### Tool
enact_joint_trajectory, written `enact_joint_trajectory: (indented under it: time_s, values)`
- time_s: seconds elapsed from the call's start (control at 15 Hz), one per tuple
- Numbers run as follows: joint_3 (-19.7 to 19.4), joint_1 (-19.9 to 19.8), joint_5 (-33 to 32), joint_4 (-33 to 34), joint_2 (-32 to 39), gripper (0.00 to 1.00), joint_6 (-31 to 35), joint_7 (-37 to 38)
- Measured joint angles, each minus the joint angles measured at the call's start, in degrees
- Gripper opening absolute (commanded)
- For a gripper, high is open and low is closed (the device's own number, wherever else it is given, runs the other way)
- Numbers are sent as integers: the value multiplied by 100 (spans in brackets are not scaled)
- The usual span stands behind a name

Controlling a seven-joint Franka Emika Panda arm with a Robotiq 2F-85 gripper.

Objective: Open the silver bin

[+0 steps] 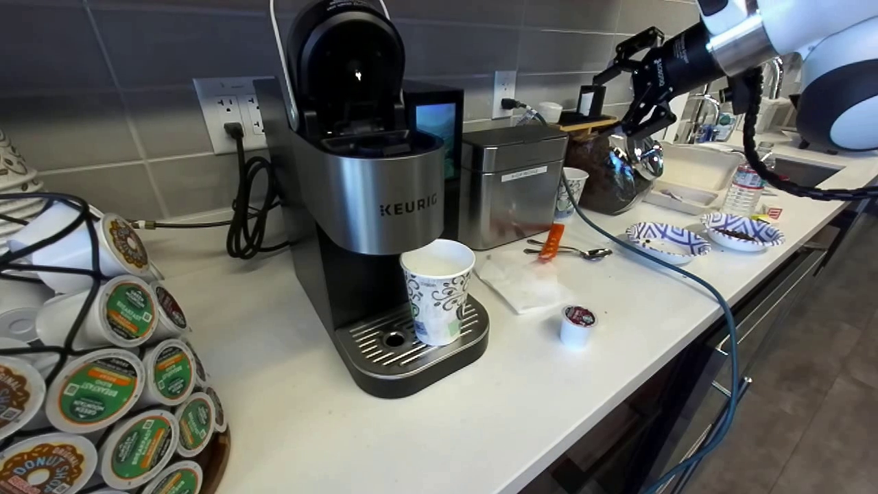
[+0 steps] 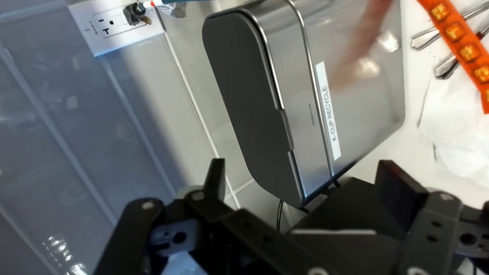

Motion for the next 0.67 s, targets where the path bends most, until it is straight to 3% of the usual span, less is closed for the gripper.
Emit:
enact_joint_trajectory:
  time_s: [0.33,0.67]
  values:
    - [4,23,-16,216,166,100,-1,-50]
    - [-816,509,-227,890,387,100,435,-817]
